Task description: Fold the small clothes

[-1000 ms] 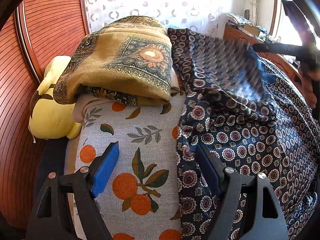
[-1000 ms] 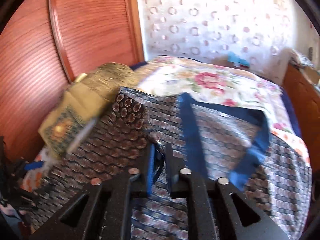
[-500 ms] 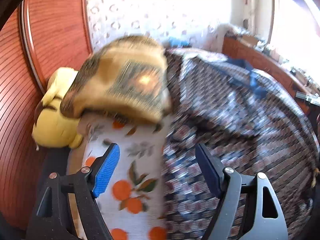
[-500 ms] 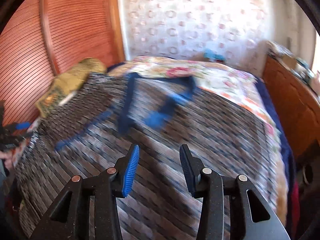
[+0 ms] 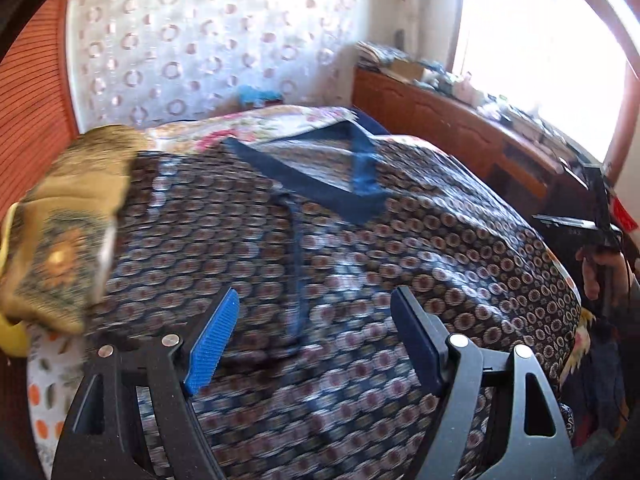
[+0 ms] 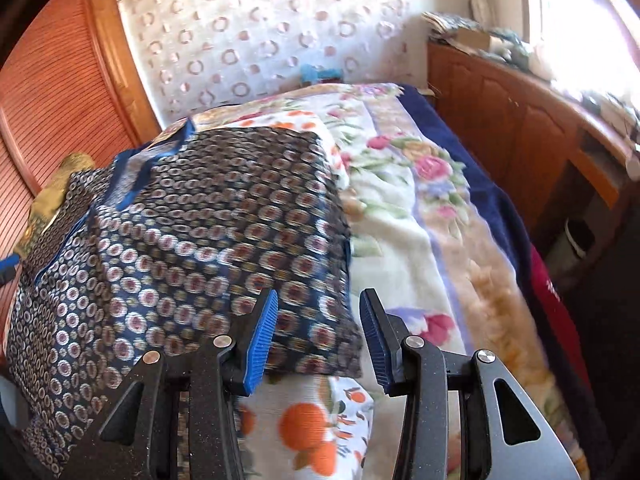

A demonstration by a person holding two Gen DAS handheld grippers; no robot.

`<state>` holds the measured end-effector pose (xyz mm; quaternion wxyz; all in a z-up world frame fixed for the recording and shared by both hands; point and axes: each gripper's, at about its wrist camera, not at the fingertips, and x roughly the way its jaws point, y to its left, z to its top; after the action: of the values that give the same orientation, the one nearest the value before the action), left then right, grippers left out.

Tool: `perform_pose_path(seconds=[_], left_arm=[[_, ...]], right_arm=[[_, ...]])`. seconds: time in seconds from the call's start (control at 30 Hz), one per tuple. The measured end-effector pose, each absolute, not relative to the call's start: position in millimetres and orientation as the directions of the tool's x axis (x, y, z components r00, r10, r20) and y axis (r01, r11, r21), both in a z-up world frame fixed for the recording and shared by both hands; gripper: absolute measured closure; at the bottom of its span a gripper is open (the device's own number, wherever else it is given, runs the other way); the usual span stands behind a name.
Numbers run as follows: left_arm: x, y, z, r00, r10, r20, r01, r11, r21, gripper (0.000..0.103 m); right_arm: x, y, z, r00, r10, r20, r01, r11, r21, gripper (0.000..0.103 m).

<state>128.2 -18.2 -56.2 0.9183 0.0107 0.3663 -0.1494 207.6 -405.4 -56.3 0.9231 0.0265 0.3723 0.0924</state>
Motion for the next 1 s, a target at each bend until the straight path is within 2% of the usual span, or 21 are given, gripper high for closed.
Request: perform_pose_path(seconds=[0.33,0.37,0.4,0.43,0.53,0.6,0.8,0.9,1.0], left_arm=[[141.3,-55.0,-92.5,0.595,-0.264,-0.759,0.327,0.942,-0.071,0.024],[142.0,-55.9,-96.1,0.591,-0.257,-0.765,0.325,0.944,-0.066,0.024],[141.8,-56.2,-98.9,0.594,-0.249,-0.765,0.323,0.945,-0.057,0.024],[140.0,-57.9,-100.0,0.597,-0.246,-0.764,0.325,0.944,-0.050,0.023],[137.0,-62.7,-102.6,0.599,-0.226,-0.768,0.328,0.944,-0.022,0.022],[135.0,-67.4,-104.5,0.601,-0.203,-0.773,0.333,0.943,0.011,0.019],[133.8,-65.4,-105.4,0.603,-0.209,-0.770,0.333,0.943,0.005,0.019],[133.4,-66.0,-105.6,0.603,-0.209,-0.770,0.333,0.943,0.005,0.019],[134.3,-65.5,-104.9,0.601,-0.208,-0.772,0.337,0.942,0.009,0.019]], right_arm=[[237.6,-408.3,-69.1,0.637,0.336,-0.694,-0.151,0.937,0.315,0.056],[239.2,-410.2,-71.3,0.634,0.345,-0.692,-0.155,0.933,0.324,0.059],[238.6,-412.1,-69.8,0.637,0.354,-0.685,-0.168,0.931,0.325,0.072],[237.7,-412.3,-67.4,0.637,0.362,-0.681,-0.181,0.928,0.324,0.078],[233.2,-412.1,-63.3,0.674,0.278,-0.685,-0.167,0.960,0.225,0.099],[230.0,-407.7,-60.7,0.690,0.257,-0.677,-0.170,0.966,0.193,0.101],[213.2,-378.5,-27.7,0.769,0.227,-0.598,-0.225,0.971,0.080,0.101],[197.1,-346.3,-7.2,0.778,0.304,-0.550,-0.336,0.941,0.045,0.101],[185.5,-313.4,-7.6,0.727,0.393,-0.563,-0.449,0.892,0.043,0.101]])
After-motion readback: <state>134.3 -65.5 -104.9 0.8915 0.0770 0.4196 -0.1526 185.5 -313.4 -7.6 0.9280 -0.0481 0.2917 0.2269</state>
